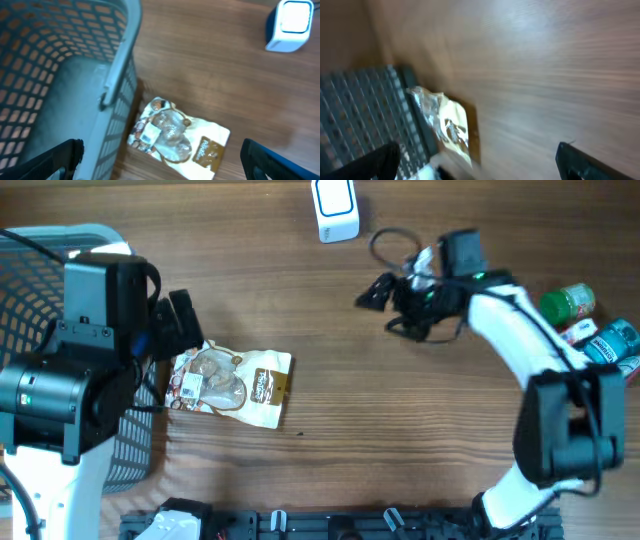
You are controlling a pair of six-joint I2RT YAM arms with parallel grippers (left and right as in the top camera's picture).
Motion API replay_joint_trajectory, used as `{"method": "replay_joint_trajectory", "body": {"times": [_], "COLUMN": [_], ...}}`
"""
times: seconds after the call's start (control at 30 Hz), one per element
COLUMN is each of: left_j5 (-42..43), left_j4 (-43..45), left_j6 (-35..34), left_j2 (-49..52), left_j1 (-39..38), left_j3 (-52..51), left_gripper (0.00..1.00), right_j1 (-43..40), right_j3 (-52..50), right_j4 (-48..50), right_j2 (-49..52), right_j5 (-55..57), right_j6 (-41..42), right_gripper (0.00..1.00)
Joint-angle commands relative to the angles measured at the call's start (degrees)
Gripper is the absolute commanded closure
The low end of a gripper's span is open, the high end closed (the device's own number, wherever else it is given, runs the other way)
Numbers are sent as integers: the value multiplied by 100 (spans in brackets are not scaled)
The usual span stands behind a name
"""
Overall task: Scan the item barcode
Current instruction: 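Move the right gripper to the snack bag and grasp its edge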
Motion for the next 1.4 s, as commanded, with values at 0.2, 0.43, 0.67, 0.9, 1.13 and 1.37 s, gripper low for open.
{"method": "replay_joint_trajectory", "body": {"times": [0.2,0.43,0.67,0.9,1.13,1.37], "left_j5": [129,-46,-46,-46,-44,638], "left_j4": [942,855,822,813,730,695], "left_j6": [-24,-26,-28,-28,-181,-354], "left_j2": [195,702,896,896,896,1045], "left_j1": [15,15,15,15,15,9], "left_j3": [7,7,7,7,7,4], "left_gripper": [0,0,0,0,0,0], "right_j1": [1464,2806,3285,3453,3091,1589], "right_j3": [-2564,-2909,-2758,-2020,-2020,-2022], "right_j4": [3674,5910,6675,6828,6999,6784], "right_j2": [581,599,831,1733,1696,1432], "right_j5": [-1851,236,1663,1268,647,-551], "right_j6": [2356,4168,4651,4765,4328,3475], "right_gripper": [0,0,2,89,95,95]}}
